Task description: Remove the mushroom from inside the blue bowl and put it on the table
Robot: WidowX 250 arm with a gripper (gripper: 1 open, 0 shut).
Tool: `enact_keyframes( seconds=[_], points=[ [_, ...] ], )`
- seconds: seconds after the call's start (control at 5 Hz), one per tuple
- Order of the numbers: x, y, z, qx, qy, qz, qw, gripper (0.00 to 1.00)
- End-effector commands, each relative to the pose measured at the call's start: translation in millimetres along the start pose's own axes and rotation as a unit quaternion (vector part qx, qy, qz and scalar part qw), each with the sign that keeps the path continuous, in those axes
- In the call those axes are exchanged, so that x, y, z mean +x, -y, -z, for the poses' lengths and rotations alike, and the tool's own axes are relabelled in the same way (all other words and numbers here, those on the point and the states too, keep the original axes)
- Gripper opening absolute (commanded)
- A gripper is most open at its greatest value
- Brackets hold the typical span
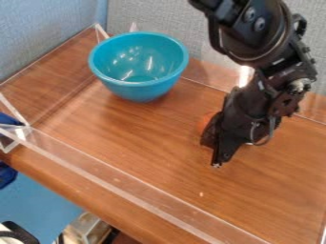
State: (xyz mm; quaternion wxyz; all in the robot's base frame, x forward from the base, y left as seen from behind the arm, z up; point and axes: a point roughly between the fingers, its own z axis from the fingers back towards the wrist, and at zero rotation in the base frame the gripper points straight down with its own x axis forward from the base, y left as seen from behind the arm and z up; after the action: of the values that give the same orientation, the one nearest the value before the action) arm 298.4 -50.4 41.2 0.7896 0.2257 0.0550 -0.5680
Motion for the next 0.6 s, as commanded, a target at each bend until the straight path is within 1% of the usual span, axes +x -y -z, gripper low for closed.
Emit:
enact_keyframes(
  seconds=[0.0,0.4],
  points=[
    [-2.2,-9.2,-18.2,0.034,0.016,-0.011,0.9992,0.00],
    [-3.8,-11.8,-21.3,0.050,0.004,-0.010,0.9987,0.00]
  ],
)
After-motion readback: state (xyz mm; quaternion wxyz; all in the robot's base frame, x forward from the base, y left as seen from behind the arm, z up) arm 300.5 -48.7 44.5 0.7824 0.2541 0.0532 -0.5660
